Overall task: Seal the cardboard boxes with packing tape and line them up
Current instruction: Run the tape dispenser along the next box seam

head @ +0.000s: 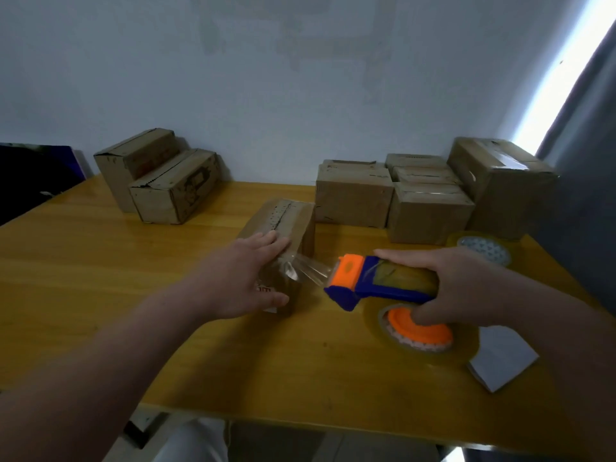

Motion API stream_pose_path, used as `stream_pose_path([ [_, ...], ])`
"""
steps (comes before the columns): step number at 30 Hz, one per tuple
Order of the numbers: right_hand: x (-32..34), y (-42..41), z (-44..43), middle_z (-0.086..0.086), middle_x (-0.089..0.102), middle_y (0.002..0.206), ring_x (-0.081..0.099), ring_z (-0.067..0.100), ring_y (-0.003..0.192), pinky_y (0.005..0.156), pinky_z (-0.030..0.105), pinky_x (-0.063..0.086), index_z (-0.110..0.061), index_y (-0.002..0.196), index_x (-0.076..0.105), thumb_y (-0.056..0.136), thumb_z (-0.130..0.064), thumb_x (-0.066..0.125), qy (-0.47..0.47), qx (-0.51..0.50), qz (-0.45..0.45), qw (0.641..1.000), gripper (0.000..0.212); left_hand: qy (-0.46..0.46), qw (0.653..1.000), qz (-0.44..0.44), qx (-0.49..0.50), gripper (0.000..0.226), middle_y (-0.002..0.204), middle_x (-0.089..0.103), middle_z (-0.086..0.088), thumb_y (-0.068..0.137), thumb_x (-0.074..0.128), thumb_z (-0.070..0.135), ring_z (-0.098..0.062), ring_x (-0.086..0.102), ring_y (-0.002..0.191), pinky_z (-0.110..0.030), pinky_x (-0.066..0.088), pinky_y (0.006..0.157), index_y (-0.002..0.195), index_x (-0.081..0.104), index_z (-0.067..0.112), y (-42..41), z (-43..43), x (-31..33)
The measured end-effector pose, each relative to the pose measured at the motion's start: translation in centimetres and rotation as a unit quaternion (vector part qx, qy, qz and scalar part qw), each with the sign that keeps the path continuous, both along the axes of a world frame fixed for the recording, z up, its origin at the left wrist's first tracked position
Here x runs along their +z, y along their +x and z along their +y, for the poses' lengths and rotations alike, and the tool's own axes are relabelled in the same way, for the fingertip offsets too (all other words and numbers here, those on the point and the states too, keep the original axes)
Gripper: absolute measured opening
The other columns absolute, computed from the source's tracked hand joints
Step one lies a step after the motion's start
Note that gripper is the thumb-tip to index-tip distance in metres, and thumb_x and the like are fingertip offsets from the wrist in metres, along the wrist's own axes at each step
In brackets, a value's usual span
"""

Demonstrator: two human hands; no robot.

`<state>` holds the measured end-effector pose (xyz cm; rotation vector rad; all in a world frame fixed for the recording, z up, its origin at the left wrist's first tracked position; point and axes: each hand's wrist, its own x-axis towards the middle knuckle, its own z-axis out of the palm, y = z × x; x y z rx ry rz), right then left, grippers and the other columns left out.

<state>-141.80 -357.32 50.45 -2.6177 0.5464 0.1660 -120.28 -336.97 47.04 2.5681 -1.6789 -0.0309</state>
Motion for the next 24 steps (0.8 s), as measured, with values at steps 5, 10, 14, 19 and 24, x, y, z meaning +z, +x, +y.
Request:
stream_pose_path([
  [5,-0.4,4.3,1.2,-0.007,0.058,0.087,0.055,0.006,0.065,0.059,0.023,0.047,-0.051,0.141,0.032,0.076,-0.033,0.074,-0.029,0.042,0.064,0.997,0.080,0.034,0.999,-0.007,-0.006,0.087,0.161,-0.001,0.003,0.083,0.055,0.063,-0.017,0.003,0.147,-0.037,0.014,0.116,0.147,-0.002,0.046,-0.1,0.0,0.3],
  [10,0.0,7.5,1.9,-0.013,0.040,0.086,0.049,0.008,0.064,0.055,0.021,0.042,-0.051,0.139,0.036,0.075,-0.029,0.074,-0.009,0.065,0.103,0.992,0.078,0.036,0.999,-0.021,-0.013,0.085,0.161,-0.002,0.002,0.086,0.056,0.058,-0.017,0.003,0.147,-0.035,0.012,0.116,0.147,-0.002,0.047,-0.1,0.1,0.2],
  [14,0.8,8.6,1.4,-0.004,0.043,0.128,0.052,0.019,0.111,0.087,0.031,0.048,-0.052,0.137,0.039,0.076,-0.028,0.074,0.012,0.067,0.145,0.987,0.075,0.037,0.998,-0.037,-0.021,0.082,0.161,-0.002,0.001,0.090,0.054,0.051,-0.018,0.003,0.147,-0.035,0.010,0.117,0.147,-0.004,0.047,0.1,-0.1,0.0],
  [19,1.4,9.2,0.8,-0.008,0.043,0.131,0.044,0.013,0.116,0.085,0.025,0.040,-0.046,0.135,0.046,0.077,-0.028,0.072,0.082,0.056,0.166,0.981,0.066,0.037,0.999,-0.032,-0.022,0.080,0.161,-0.003,0.002,0.092,0.054,0.041,-0.018,0.002,0.147,-0.035,0.011,0.117,0.146,-0.005,0.048,0.2,0.0,0.0],
  [24,1.3,9.2,0.8,-0.009,0.041,0.129,0.039,0.011,0.115,0.094,0.030,0.035,-0.042,0.135,0.049,0.077,-0.031,0.071,0.080,0.049,0.177,0.980,0.063,0.042,0.998,-0.033,-0.021,0.081,0.161,-0.002,0.001,0.091,0.054,0.038,-0.019,0.004,0.147,-0.036,0.013,0.117,0.147,-0.004,0.048,-0.1,0.0,0.3],
])
